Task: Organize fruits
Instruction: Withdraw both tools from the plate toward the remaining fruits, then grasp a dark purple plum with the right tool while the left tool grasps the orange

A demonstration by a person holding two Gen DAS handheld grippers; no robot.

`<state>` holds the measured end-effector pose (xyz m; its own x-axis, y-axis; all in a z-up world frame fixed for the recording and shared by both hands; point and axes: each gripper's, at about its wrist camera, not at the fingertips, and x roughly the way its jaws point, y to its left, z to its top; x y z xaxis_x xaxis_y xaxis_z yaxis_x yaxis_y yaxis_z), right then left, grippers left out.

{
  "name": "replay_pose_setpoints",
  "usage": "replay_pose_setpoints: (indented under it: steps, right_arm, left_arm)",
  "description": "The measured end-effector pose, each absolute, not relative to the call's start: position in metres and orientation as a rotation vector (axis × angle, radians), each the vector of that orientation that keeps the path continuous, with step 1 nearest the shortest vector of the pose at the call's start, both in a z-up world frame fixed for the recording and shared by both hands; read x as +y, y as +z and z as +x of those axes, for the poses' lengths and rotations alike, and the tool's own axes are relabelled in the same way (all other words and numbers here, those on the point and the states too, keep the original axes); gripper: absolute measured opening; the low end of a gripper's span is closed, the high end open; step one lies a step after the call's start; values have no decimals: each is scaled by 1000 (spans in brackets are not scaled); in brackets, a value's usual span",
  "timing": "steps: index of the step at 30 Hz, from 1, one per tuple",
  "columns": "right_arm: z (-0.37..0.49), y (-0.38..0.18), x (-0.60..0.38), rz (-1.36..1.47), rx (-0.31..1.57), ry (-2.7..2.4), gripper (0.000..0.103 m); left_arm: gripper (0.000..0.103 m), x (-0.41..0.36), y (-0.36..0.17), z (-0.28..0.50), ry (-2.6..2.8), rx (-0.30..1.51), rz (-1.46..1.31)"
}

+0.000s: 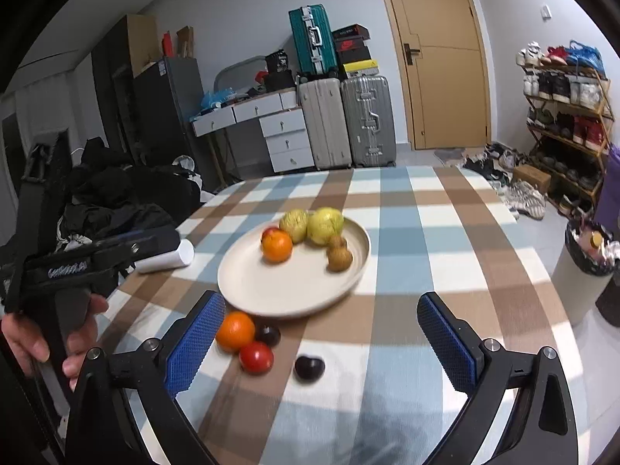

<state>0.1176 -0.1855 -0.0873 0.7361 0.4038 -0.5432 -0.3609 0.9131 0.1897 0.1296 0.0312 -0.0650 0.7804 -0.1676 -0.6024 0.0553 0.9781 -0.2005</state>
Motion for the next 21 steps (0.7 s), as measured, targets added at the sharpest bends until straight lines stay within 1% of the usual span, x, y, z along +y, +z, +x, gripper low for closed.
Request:
replay_pose_setpoints:
  steps: [9, 15, 16, 18, 20, 21]
  right_arm:
    - [109, -111, -187, 110, 678, 444, 102]
    - [120, -130, -183, 132, 757, 456, 101]
    - [122, -132, -183, 134, 763, 455, 99]
    - [126, -136, -183, 146, 787, 461, 92]
    - [130, -140, -182, 155, 816, 469, 83]
    - [132, -142, -181, 153, 830, 466, 82]
  left_arm:
    - [102, 37, -112, 101, -76, 747, -223]
    - [102, 42, -127, 99, -67, 775, -240]
    - [102, 43, -129, 98, -67, 779, -242]
    - [102, 43, -132, 101, -70, 787, -246]
    - [102, 42, -134, 105, -76, 799, -249]
    - [102, 42, -135, 107, -79, 803, -250]
